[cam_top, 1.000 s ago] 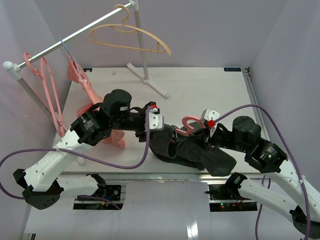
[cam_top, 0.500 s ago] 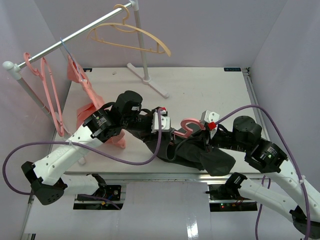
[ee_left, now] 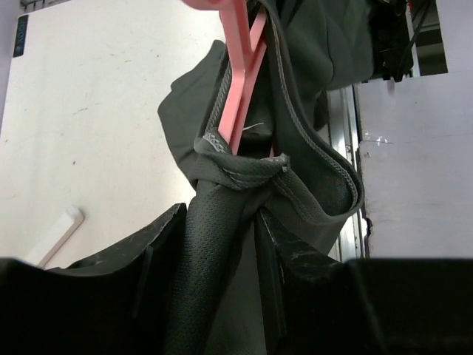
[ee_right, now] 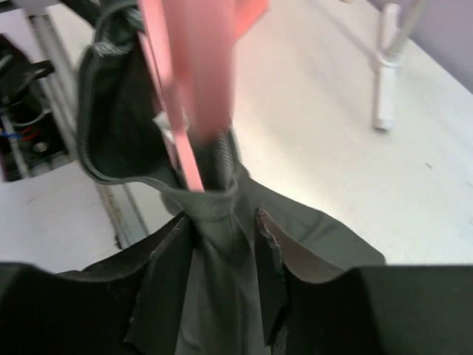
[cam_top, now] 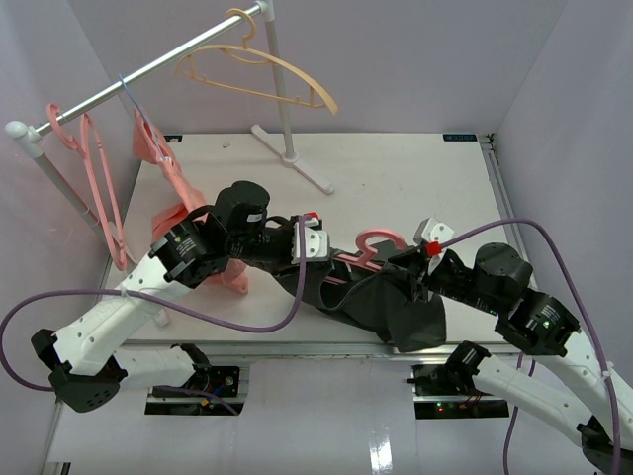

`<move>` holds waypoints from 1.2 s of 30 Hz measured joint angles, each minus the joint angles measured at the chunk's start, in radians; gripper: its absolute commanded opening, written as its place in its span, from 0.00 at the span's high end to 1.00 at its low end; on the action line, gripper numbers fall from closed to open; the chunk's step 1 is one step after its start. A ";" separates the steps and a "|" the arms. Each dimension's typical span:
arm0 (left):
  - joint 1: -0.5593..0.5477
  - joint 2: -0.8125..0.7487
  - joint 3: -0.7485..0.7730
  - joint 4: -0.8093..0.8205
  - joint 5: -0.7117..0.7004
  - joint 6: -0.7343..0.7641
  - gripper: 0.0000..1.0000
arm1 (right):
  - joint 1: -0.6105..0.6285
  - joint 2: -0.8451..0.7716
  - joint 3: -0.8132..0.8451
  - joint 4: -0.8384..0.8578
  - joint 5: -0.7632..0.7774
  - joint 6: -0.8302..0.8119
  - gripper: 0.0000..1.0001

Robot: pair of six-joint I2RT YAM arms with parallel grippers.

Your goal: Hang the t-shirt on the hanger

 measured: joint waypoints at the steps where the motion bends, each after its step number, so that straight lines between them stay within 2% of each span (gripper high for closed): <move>1: 0.002 -0.009 0.002 -0.006 -0.011 -0.004 1.00 | -0.001 -0.013 -0.001 -0.010 0.035 0.008 0.52; 6: 0.002 -0.030 0.009 -0.032 -0.059 -0.019 1.00 | -0.001 -0.038 0.012 -0.057 0.170 0.050 0.46; 13: 0.002 -0.039 0.008 -0.044 -0.078 -0.047 1.00 | -0.003 -0.029 0.094 -0.090 0.204 0.069 0.42; 25: 0.002 -0.052 -0.025 0.001 -0.095 -0.093 1.00 | -0.005 0.076 0.176 -0.047 -0.058 -0.003 0.34; 31: 0.001 -0.076 -0.073 0.049 -0.093 -0.094 1.00 | -0.005 0.114 0.138 0.000 -0.090 0.006 0.33; 36: 0.001 -0.110 -0.127 0.089 -0.094 -0.101 1.00 | -0.005 0.116 0.050 0.063 -0.059 0.044 0.36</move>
